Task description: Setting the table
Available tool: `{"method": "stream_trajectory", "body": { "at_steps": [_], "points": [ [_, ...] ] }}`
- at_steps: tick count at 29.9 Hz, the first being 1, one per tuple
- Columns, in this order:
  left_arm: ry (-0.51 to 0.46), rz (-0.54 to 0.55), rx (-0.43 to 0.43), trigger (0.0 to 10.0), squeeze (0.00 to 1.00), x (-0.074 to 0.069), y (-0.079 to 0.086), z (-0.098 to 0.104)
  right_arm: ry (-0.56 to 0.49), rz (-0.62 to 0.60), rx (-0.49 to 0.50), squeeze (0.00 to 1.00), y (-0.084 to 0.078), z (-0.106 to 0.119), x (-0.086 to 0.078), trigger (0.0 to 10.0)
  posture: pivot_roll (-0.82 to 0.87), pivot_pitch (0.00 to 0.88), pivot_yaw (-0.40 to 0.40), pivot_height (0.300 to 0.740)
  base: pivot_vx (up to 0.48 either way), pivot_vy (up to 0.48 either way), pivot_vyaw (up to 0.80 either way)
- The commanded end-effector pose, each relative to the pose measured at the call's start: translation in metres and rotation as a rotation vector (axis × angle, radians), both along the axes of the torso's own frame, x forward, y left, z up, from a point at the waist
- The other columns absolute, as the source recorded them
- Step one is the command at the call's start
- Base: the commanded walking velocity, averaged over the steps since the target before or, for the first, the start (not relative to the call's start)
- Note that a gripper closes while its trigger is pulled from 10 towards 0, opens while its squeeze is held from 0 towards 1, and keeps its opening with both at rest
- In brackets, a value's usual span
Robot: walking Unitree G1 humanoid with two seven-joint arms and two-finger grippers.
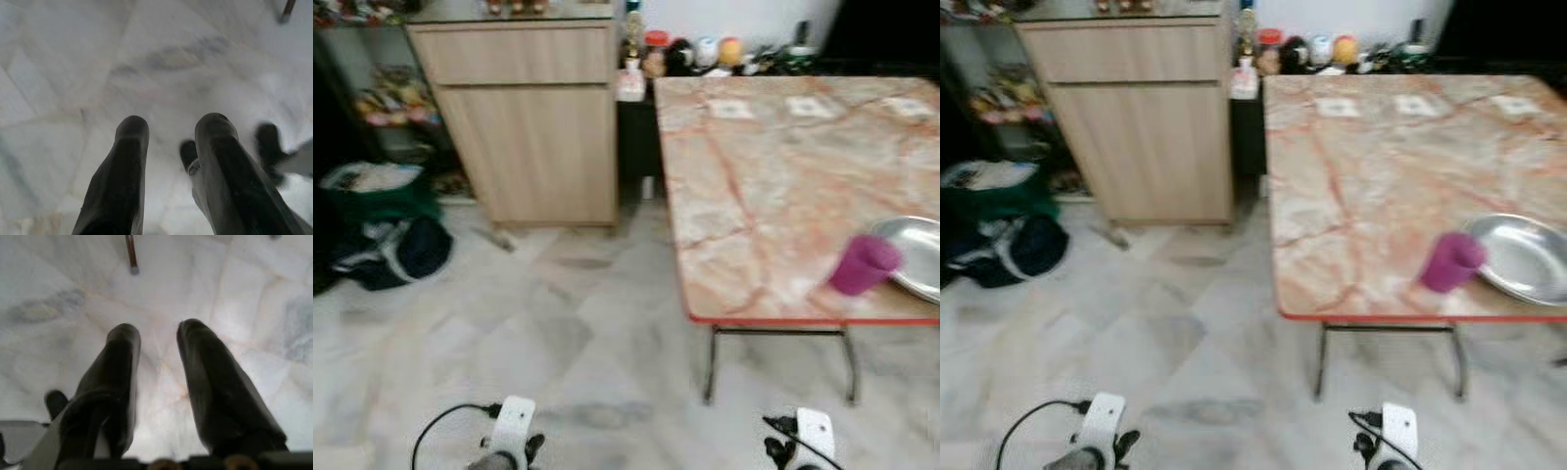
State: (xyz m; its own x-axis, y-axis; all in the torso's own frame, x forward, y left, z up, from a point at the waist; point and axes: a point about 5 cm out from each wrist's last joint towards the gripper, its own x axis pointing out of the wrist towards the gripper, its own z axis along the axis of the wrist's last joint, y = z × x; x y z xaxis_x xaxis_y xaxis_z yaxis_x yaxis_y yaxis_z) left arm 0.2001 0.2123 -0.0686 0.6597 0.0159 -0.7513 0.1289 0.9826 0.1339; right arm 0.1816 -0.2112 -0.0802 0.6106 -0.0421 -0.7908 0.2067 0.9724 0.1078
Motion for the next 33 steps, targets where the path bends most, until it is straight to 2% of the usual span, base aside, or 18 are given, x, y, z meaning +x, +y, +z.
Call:
{"method": "stream_trajectory", "body": {
  "at_steps": [1, 17, 23, 29, 33],
  "points": [
    [0.019, 0.000, -0.004, 10.0, 0.00, -0.004, -0.001, -0.003, 0.002, -0.005, -0.008, 0.00, -0.004, 0.000, 0.000, 10.0, -0.05, 0.076, 0.010, 0.740, 0.000, -0.472, 0.00],
    [0.020, 0.001, -0.004, 10.0, 0.00, -0.004, -0.002, -0.003, -0.013, 0.019, -0.023, 0.00, -0.002, 0.001, 0.001, 10.0, -0.05, 0.077, 0.014, 0.740, 0.000, -0.469, 0.00],
    [0.027, 0.012, -0.012, 10.0, 0.00, -0.004, -0.002, -0.003, -0.043, 0.029, -0.004, 0.00, 0.019, 0.003, 0.012, 10.0, -0.05, 0.077, 0.014, 0.740, 0.000, 0.000, 0.73],
    [0.029, 0.009, -0.015, 10.0, 0.00, -0.005, -0.003, -0.004, -0.092, 0.033, -0.008, 0.00, 0.021, 0.009, 0.022, 10.0, -0.06, 0.079, 0.012, 0.740, 0.000, 0.000, 0.00],
    [0.030, 0.004, -0.016, 10.0, 0.00, -0.006, -0.003, -0.004, -0.166, -0.052, 0.003, 0.00, 0.016, 0.016, 0.032, 10.0, -0.08, 0.082, 0.004, 0.740, 0.000, 0.000, 0.00]
  ]
}}
